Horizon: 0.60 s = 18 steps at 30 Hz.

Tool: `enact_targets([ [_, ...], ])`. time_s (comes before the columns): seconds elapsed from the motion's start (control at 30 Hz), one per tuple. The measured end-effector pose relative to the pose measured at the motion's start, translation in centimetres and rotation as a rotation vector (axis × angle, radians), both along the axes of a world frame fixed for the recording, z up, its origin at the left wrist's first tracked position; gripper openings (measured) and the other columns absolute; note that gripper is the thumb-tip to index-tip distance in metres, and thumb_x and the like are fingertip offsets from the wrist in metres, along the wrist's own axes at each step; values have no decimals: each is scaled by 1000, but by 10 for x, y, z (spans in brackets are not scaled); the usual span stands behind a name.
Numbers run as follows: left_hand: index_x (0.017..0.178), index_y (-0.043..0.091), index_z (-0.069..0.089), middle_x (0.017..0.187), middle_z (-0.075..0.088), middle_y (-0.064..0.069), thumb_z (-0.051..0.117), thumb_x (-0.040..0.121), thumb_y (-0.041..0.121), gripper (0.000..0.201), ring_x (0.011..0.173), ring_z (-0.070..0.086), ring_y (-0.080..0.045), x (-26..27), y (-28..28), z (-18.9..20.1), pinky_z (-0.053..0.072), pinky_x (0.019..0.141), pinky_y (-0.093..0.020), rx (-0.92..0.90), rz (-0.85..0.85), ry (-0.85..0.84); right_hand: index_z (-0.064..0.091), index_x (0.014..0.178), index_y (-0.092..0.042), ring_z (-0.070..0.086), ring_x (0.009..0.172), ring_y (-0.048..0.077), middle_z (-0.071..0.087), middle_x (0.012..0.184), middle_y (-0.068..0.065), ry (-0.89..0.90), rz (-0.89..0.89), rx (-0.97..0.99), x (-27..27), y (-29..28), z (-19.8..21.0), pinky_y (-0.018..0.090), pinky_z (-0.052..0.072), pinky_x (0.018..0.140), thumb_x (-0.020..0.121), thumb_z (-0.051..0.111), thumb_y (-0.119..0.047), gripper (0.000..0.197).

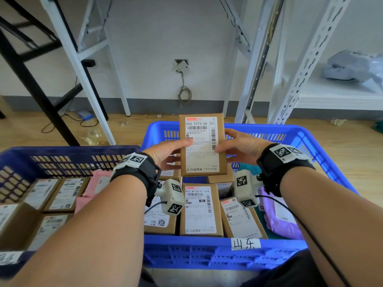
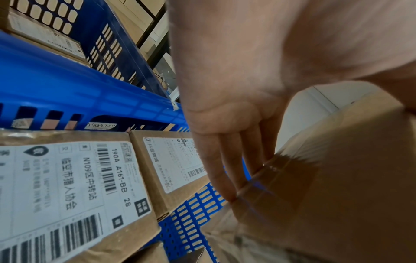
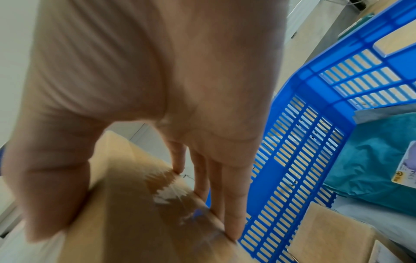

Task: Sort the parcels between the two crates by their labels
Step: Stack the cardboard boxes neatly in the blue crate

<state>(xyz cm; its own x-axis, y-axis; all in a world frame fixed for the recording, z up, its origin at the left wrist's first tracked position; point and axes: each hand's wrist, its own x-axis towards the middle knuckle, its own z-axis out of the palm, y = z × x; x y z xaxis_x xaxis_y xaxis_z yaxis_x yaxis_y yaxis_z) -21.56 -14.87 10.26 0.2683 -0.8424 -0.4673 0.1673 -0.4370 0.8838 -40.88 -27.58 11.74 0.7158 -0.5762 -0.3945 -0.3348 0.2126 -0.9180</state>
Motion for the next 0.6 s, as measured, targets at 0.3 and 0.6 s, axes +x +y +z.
enact_targets([
  [0.3,110,14,66,98,71,-4,69,81,46,43,85,65,-18,27,39,25,52,79,-30,45,70,-69,56,124,-24,67,94,24,69,107,7,-127,-111,-34,46,16,16,44,57,81,83,71,-27,44],
  [0.6,119,9,64,111,70,-10,63,89,33,38,96,66,-23,101,132,50,51,87,-36,84,237,-94,65,101,-12,66,86,26,67,95,10,-133,100,-16,150,79,16,37,59,74,86,68,-25,20],
])
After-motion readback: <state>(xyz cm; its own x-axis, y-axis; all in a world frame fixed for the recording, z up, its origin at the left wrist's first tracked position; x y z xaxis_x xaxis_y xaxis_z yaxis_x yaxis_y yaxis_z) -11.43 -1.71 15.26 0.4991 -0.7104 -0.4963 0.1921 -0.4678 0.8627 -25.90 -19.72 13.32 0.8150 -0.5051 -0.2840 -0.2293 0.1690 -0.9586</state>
